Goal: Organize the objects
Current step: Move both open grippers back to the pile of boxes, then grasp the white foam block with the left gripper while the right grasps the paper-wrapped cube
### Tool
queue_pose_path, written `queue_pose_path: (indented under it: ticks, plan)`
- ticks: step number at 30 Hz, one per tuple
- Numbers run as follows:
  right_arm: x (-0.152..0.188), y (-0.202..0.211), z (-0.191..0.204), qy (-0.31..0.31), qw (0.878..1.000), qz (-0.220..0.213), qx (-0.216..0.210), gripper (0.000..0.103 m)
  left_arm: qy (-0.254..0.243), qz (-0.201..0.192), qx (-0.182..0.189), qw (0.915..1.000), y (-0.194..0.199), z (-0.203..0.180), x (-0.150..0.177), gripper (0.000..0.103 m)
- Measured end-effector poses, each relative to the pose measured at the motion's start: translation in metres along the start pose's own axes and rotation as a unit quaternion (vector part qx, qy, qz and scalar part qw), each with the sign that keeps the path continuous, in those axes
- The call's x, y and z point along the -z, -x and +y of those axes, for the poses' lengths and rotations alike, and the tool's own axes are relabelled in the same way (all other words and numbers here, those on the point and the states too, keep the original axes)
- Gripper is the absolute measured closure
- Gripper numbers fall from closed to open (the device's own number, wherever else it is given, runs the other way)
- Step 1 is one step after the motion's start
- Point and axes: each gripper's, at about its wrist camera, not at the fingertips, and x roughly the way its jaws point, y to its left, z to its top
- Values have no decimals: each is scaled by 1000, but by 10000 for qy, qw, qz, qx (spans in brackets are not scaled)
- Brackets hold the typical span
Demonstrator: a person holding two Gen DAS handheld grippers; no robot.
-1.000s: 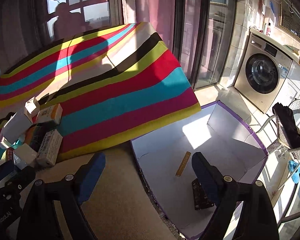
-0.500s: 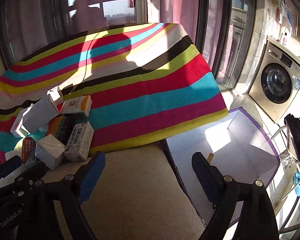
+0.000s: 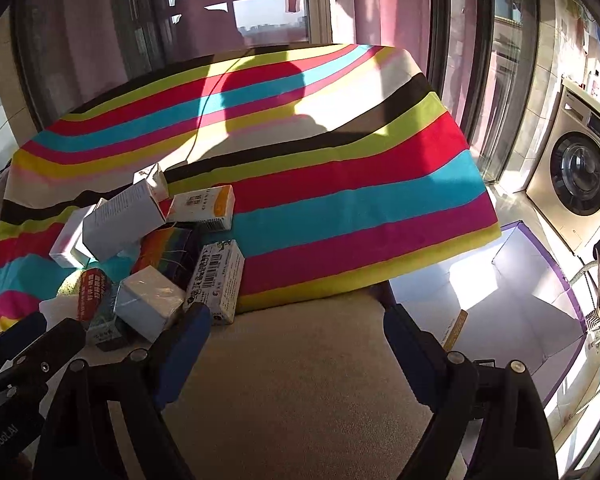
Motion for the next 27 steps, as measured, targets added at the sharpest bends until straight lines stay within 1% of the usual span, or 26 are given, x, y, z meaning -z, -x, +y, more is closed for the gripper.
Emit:
queue_pose_path:
  ticks: [4,8,11,14,17,19,21,23,24,26,27]
  plan:
    - [-3,-5,14,131,9996,42,-260,13,338,-50,-67,9994,7,27,4,29]
    - [-5,-11,26,260,9983,119,-512,13,636,117,-24,9979,3,50,5,29]
    - [-5,-14,40,475,9964,170,-686,12,817,262,50,9963,-4,63,4,29]
    - [-5,-16,52,685,9940,212,-826,12,877,411,168,9952,-11,67,3,29]
    - [-5,-18,59,674,9920,279,-1028,12,877,630,207,9939,-21,65,0,29]
    - [-5,-20,63,636,9910,325,-1136,12,930,711,293,9927,-27,65,-3,29]
    - [-5,-23,68,685,9903,362,-1156,11,927,747,294,9924,-32,64,-6,30]
    - [-5,-24,71,732,9913,370,-1027,12,957,817,275,9917,-39,66,-9,30]
    - [-5,-26,71,709,9918,391,-990,12,987,866,285,9909,-43,68,-10,34]
    - [-6,-30,69,653,9901,487,-1142,11,1013,935,353,9898,-48,69,-10,42]
    - [-7,-32,69,638,9904,512,-1118,11,1009,965,384,9895,-50,70,-10,49]
